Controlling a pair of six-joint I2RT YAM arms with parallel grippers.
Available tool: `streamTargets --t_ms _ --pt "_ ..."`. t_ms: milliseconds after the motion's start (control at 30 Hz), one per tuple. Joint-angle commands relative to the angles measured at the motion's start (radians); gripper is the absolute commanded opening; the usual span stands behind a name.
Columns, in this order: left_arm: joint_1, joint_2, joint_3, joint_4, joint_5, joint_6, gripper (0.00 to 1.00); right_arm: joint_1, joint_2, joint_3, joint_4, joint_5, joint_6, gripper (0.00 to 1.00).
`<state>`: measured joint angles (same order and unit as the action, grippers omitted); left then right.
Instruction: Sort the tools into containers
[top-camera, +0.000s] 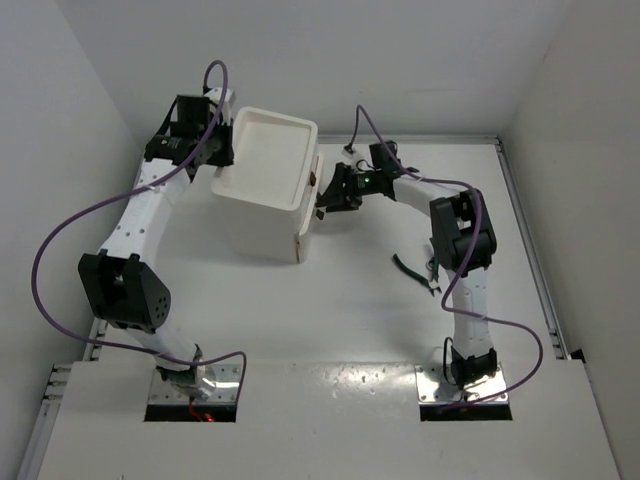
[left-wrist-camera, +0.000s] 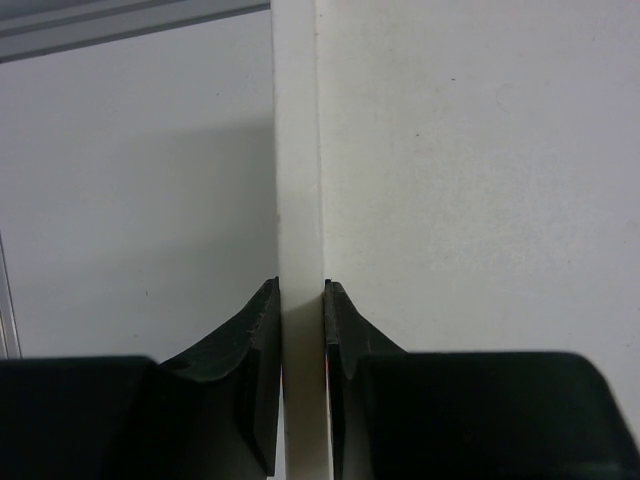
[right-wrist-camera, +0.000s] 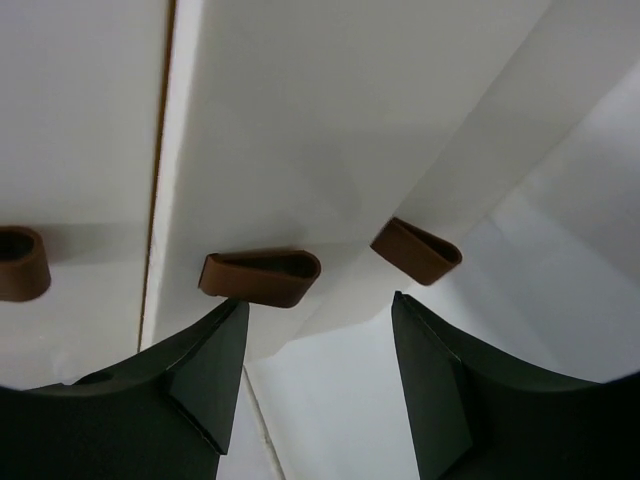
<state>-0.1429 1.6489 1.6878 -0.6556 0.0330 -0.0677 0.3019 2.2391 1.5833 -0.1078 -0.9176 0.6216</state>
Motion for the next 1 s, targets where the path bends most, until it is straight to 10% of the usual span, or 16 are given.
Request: streamTargets --t_ms 0,433,967 --pt "-0.067 0.046 -0.060 -0.105 0.117 0.016 0.00 0.037 0.014 0.078 0.092 -0.035 0.033 0.59" --pt "-0.067 0.046 -0.069 -0.087 0.117 -0.003 0.00 0.033 -0.030 0.050 0.064 -0.064 -0.022 0.62" --pt "-0.058 0.074 -0.042 -0.087 0.127 -0.003 0.00 -0.058 -0.055 0.093 -0.434 -0.010 -1.020 0.64"
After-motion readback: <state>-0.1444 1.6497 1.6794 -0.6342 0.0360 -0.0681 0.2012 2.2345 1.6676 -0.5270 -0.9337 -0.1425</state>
